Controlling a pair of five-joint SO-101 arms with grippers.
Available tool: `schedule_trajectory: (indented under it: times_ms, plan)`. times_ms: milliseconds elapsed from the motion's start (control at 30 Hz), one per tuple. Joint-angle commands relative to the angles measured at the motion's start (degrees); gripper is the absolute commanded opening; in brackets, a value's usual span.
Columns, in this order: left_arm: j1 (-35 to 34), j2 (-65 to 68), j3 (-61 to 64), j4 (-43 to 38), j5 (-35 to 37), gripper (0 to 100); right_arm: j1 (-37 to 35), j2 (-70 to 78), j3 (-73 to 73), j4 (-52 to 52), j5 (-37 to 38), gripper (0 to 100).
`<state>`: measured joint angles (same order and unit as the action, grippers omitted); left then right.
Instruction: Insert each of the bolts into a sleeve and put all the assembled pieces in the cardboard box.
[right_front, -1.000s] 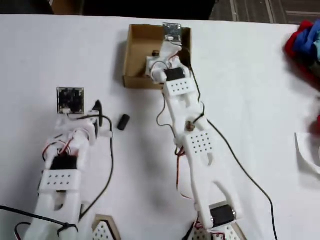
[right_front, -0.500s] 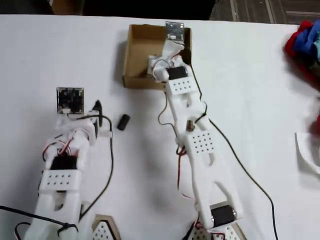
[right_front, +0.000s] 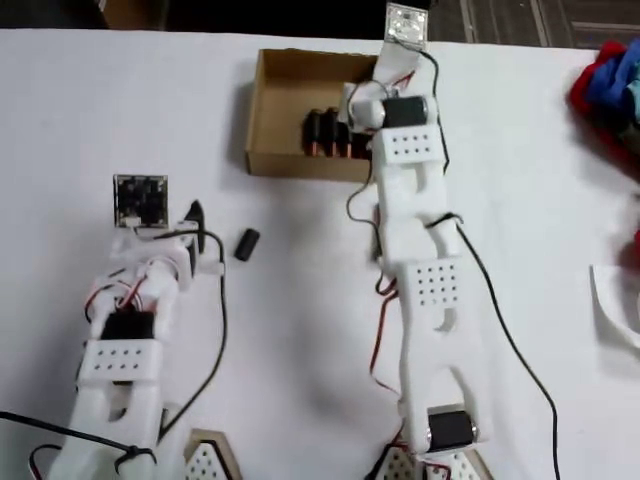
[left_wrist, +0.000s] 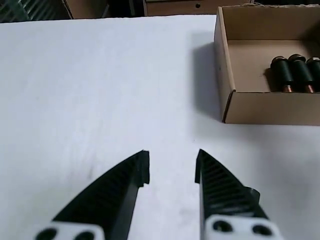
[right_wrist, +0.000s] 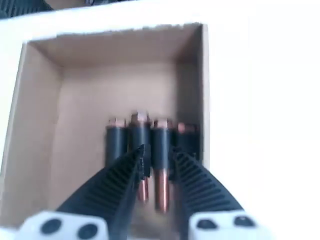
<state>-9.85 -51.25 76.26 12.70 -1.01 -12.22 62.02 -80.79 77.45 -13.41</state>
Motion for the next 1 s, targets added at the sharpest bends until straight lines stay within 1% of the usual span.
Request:
schedule_trajectory:
  times_ms: [0, 67, 133, 233, 367, 467, 600, 800, 867, 967]
  plan:
    - [-1.41, -0.97, -0.57, -1.14, 0.79, 17, -1.71, -8.31, -0.7, 11.82, 5.54, 8.1]
    - [-3.34, -1.05, -0.66, -1.14, 0.88, 17, -4.18, -10.07, -0.7, 18.24, 9.93, 8.6]
    - [-5.19, -1.05, -0.66, -1.14, 1.23, 17, -7.08, -10.95, -0.44, 23.6, 12.4, 8.7]
    - [-8.88, -1.05, -0.75, -2.55, 5.63, 17, -9.54, -12.26, 4.22, 24.13, 13.98, 8.5]
    - [-15.03, -1.05, -0.66, -4.22, 9.93, 17, -14.55, -14.46, 14.68, 24.04, 12.4, 8.7]
    - [-17.41, -1.05, -0.66, -4.48, 11.87, 17, -18.24, -15.16, 20.84, 23.96, 8.18, 8.7]
    - [-17.58, -1.05, -0.66, -4.48, 11.96, 17, -21.23, -12.88, 22.86, 23.78, -0.7, 9.8]
    - [-17.41, -1.05, -0.57, -4.48, 11.87, 17, -22.29, -11.03, 22.86, 23.43, -16.0, 25.1]
    - [-17.41, -1.05, -0.4, -4.4, 11.87, 17, -22.37, -11.03, 22.86, 23.43, -17.23, 24.7]
    - [-17.41, -1.05, -0.4, -4.4, 11.87, 17, -24.48, -11.21, 22.24, 23.43, -17.41, 20.0]
